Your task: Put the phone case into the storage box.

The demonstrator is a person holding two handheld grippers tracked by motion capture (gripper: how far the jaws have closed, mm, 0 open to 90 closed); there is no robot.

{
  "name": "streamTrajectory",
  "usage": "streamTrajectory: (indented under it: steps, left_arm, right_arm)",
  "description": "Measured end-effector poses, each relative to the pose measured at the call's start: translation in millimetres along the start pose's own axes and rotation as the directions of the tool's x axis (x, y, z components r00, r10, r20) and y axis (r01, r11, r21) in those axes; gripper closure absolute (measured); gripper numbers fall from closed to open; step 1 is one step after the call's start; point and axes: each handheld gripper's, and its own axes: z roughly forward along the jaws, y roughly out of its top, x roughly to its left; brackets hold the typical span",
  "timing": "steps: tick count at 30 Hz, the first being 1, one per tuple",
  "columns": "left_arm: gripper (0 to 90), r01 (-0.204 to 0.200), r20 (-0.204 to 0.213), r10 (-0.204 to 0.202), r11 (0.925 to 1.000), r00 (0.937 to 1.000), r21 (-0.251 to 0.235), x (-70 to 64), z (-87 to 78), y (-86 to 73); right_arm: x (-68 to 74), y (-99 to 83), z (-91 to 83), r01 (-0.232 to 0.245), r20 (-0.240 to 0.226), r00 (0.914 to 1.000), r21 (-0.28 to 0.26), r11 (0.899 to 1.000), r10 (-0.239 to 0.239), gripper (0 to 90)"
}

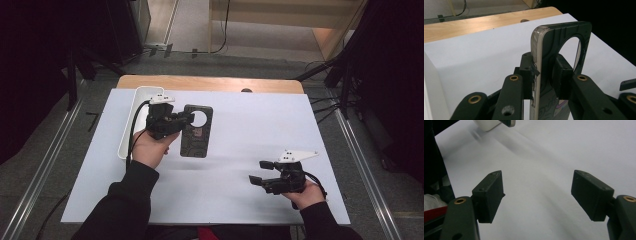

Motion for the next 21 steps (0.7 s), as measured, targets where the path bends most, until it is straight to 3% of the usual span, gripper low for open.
streamTrajectory:
  steps: [21]
  left_arm:
    - [72.8, 0.018, 0.006, -0.018, 0.9995, 0.9998, -0.026, 12.9, -18.6, 9.6]
  right_arm:
    - [-1.8, -2.0, -2.8, -0.012, 0.015, 0.9998, -0.004, 1.0, 0.012, 25.1]
